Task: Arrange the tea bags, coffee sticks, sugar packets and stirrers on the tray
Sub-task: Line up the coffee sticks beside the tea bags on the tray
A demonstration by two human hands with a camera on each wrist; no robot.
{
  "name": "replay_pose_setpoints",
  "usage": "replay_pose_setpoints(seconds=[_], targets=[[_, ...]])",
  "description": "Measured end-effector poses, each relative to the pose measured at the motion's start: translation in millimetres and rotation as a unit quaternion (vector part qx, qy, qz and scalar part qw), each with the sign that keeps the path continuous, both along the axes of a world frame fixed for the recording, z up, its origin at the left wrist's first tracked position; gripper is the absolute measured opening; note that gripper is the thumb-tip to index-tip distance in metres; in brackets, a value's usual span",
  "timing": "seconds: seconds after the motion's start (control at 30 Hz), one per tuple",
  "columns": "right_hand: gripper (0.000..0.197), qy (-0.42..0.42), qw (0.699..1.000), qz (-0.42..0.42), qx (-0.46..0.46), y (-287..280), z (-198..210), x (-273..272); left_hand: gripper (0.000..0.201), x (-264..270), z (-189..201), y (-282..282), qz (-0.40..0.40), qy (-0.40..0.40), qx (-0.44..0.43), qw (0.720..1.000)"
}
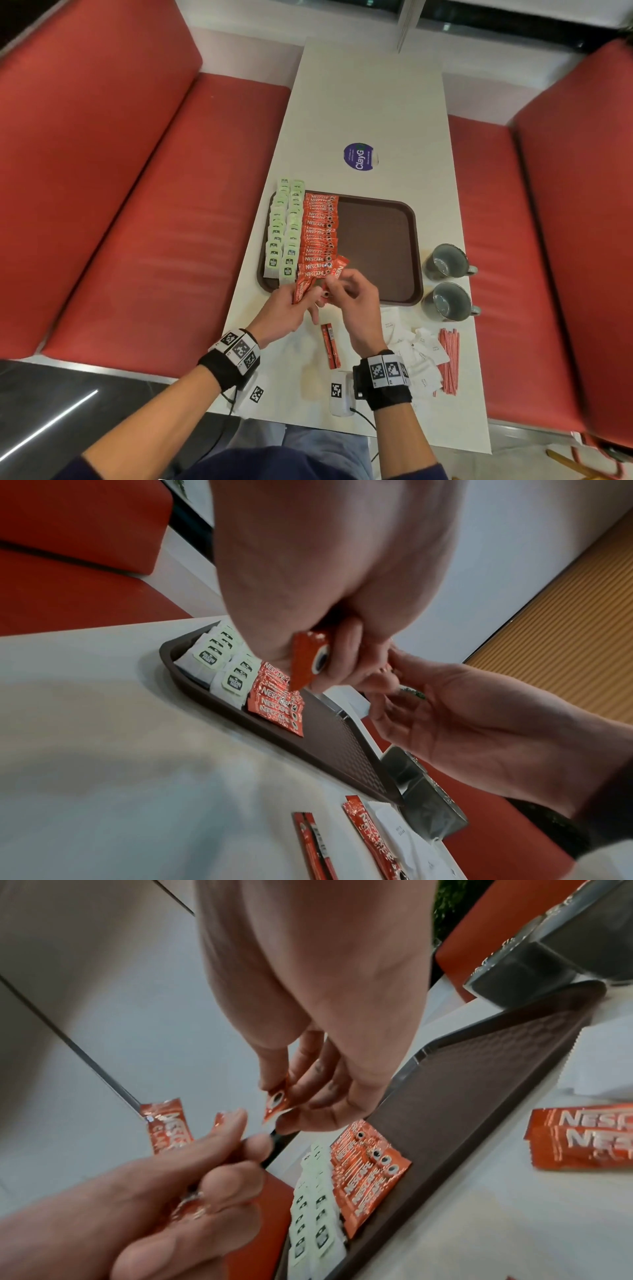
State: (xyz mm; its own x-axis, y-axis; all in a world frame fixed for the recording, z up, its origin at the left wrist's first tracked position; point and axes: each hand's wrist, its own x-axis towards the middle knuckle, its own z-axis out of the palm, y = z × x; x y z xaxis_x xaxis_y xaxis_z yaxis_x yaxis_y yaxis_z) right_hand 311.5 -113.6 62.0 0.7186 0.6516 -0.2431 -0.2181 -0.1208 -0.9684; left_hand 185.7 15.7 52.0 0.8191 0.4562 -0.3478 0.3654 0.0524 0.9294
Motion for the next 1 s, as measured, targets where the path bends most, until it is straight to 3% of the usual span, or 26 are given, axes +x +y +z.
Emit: replay_pose_setpoints(seconds=[0.07, 0.17, 0.23, 0.43, 0.57, 0.7, 0.8, 0.87, 1.0], targets=[[0.015, -0.027, 0.999, 0.007, -0.029, -2.3, 0.9, 4.7, 0.041, -1.7, -3.9, 3.9, 0.034, 0.003, -0.005, 0.999], [0.015, -0.104, 0.986, 0.098, -0.087, -5.2, -0.6, 9.7, 0.029, -2.7, -4.6, 10.5, 0.046, -0.010, -0.005, 0.999], [0.015, -0.143, 0.972, 0.144, -0.117, -5.2, -1.8, 11.0, 0.038, -2.4, -6.6, 14.3, 0.034, -0.017, 0.004, 0.999], [0.005, -0.086, 0.982, 0.110, -0.124, -10.8, -10.4, 29.1, 0.037, -0.9, -6.3, 13.4, 0.102, -0.002, -0.030, 0.994], [0.004, -0.137, 0.971, 0.099, -0.170, -11.3, -22.7, 47.8, 0.038, 1.7, -15.1, 13.0, 0.123, 0.065, -0.028, 0.990], [0.003, -0.222, 0.946, 0.085, -0.221, -1.9, -43.7, 66.7, 0.024, 1.1, -27.5, 16.5, 0.093, 0.066, 0.090, 0.989], [0.007, -0.268, 0.919, 0.136, -0.255, 9.9, -62.1, 74.3, 0.015, 4.8, -33.6, 12.5, -0.011, 0.086, 0.214, 0.973], [0.008, -0.292, 0.905, 0.161, -0.263, 19.0, -72.3, 76.1, 0.006, 9.2, -39.7, 8.4, -0.087, 0.102, 0.297, 0.945], [0.009, -0.322, 0.892, 0.168, -0.268, 35.7, -91.6, 75.9, 0.030, 20.7, -47.3, 3.4, -0.157, 0.137, 0.397, 0.894]])
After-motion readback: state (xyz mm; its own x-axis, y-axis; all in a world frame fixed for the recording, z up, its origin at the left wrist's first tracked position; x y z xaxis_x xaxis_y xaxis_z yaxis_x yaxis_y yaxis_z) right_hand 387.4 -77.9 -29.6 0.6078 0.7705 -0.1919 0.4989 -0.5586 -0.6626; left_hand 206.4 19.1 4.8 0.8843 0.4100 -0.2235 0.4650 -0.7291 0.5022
